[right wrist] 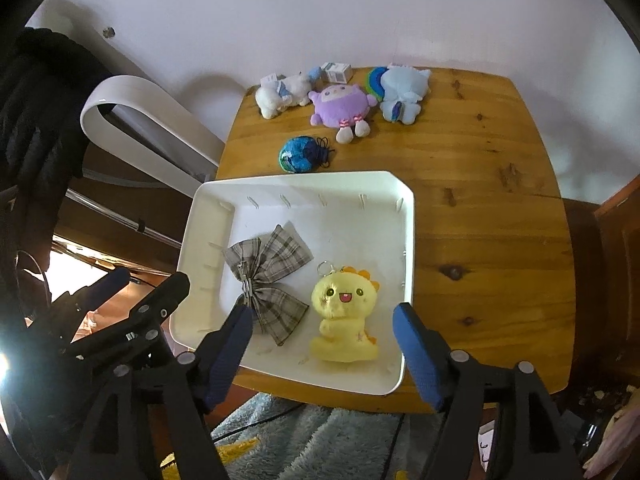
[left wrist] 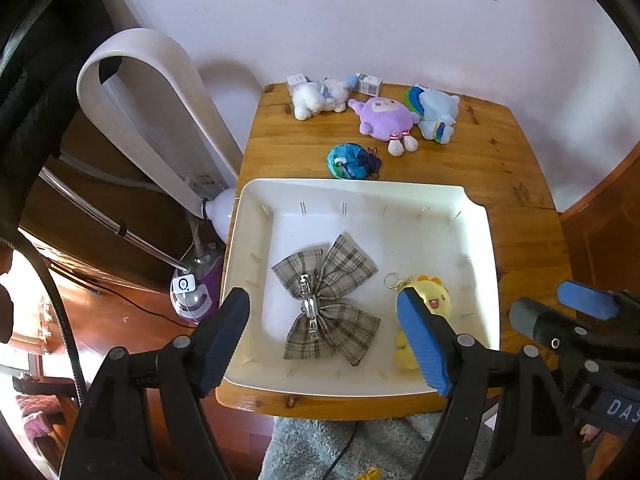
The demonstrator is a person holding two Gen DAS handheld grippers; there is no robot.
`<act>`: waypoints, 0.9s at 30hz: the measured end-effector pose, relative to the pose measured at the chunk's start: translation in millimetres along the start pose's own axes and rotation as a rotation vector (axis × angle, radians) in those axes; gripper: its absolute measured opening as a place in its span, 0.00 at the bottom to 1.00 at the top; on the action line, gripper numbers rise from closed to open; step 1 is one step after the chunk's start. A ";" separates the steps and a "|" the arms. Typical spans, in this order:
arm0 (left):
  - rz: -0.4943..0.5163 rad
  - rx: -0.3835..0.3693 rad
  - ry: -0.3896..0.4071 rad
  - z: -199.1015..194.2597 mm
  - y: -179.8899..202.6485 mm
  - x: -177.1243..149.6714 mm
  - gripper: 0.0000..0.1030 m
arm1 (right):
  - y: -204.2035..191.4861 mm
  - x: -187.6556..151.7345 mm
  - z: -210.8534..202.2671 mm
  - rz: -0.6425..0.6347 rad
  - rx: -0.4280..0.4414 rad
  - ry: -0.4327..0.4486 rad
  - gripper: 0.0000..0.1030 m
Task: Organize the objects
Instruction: 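Release the plaid bow with the left tool while the right tool releases the chick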
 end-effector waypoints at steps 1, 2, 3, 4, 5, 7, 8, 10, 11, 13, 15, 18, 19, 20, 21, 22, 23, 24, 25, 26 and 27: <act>-0.002 -0.001 0.000 -0.3 0.2 0.4 0.77 | 0.8 0.3 -1.9 -0.001 0.002 0.005 0.73; -0.005 -0.001 0.000 -0.5 0.8 0.3 0.77 | 0.9 0.5 -3.5 -0.002 0.006 0.009 0.74; -0.007 -0.001 0.000 -0.8 1.5 0.3 0.77 | 1.3 0.5 -5.7 -0.001 0.018 0.012 0.75; -0.008 -0.002 -0.001 -1.0 2.5 0.2 0.77 | 1.1 0.7 -6.6 0.001 0.028 0.014 0.77; -0.009 -0.001 -0.002 -1.3 3.2 0.2 0.77 | 1.3 0.7 -8.3 0.003 0.038 0.016 0.78; -0.009 0.006 0.000 -1.9 4.8 0.5 0.77 | 2.3 1.2 -11.4 0.004 0.049 0.020 0.78; -0.007 0.009 0.001 -2.1 5.9 0.7 0.77 | 2.8 0.9 -13.2 0.004 0.056 0.024 0.78; -0.005 0.009 0.001 -3.2 9.0 1.3 0.77 | 5.2 0.5 -15.9 0.008 0.059 0.031 0.78; -0.005 0.009 0.001 -3.5 9.8 1.7 0.77 | 6.9 0.0 -16.9 0.009 0.053 0.034 0.78; -0.003 0.009 0.005 -4.8 12.4 2.7 0.77 | 10.6 -0.4 -19.0 0.010 0.039 0.037 0.78; 0.001 0.009 0.010 -6.6 14.7 3.6 0.77 | 13.9 -0.5 -21.5 0.020 0.042 0.044 0.78; 0.008 0.015 0.015 -8.5 17.7 4.9 0.77 | 18.2 0.1 -24.2 0.033 0.047 0.053 0.78; 0.011 0.014 0.016 -9.2 18.7 5.1 0.77 | 20.0 0.2 -25.9 0.037 0.046 0.057 0.78; 0.013 0.013 0.017 -9.5 20.1 5.3 0.77 | 21.1 0.3 -27.4 0.038 0.048 0.063 0.78; 0.016 0.014 0.017 -10.1 21.5 5.5 0.77 | 21.6 0.6 -29.6 0.038 0.051 0.072 0.78; 0.018 0.015 0.018 -10.7 22.8 5.7 0.77 | 22.2 0.9 -31.2 0.037 0.050 0.079 0.78; 0.019 0.017 0.019 -10.8 23.7 6.1 0.77 | 23.0 1.1 -32.9 0.036 0.048 0.086 0.78; 0.020 0.019 0.018 -11.2 24.1 6.7 0.77 | 23.4 1.8 -35.2 0.035 0.048 0.097 0.78; 0.019 0.023 0.016 -11.4 24.3 6.9 0.77 | 23.2 2.2 -37.1 0.036 0.050 0.105 0.78; 0.019 0.027 0.015 -11.4 24.6 7.2 0.77 | 23.3 2.9 -38.9 0.038 0.054 0.114 0.78; 0.019 0.027 0.014 -11.5 24.9 8.1 0.77 | 23.8 3.8 -41.1 0.041 0.059 0.125 0.78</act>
Point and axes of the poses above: each gripper's, at about its wrist camera, not at the fingertips, and z roughly the way its jaws point, y to its right, x to its top, the point moved 10 cm from there along z, roughly the way its jaws point, and after that the axes turned 9 degrees about -x, right-handed, at the moved point
